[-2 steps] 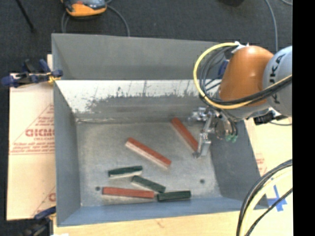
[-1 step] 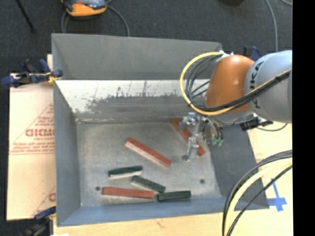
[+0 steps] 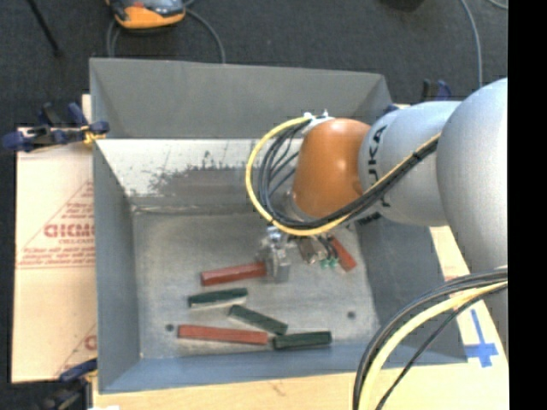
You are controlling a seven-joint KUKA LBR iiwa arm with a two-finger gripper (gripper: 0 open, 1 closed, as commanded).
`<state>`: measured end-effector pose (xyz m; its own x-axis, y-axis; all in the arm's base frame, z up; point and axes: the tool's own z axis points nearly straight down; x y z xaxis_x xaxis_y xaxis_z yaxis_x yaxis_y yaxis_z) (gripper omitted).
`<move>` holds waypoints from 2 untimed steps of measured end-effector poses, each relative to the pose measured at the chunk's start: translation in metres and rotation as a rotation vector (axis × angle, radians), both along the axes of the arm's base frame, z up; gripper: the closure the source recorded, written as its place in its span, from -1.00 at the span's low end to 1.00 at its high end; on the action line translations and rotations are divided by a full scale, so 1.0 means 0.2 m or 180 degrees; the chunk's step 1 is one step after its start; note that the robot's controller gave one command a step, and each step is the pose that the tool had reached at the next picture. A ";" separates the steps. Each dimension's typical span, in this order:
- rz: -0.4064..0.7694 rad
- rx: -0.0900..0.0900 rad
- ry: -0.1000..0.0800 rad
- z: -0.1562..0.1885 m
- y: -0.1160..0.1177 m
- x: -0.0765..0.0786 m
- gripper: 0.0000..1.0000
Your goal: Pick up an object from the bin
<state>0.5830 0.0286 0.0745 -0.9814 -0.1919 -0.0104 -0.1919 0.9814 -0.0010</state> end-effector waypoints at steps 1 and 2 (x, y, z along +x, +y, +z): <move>0.0002 0.0000 0.0000 0.00 0.00 0.00 1.00; 0.0029 -0.0008 0.0043 0.24 0.00 -0.02 1.00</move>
Offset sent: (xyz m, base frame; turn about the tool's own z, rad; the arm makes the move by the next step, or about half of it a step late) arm -0.0024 0.0029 0.1197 -0.0251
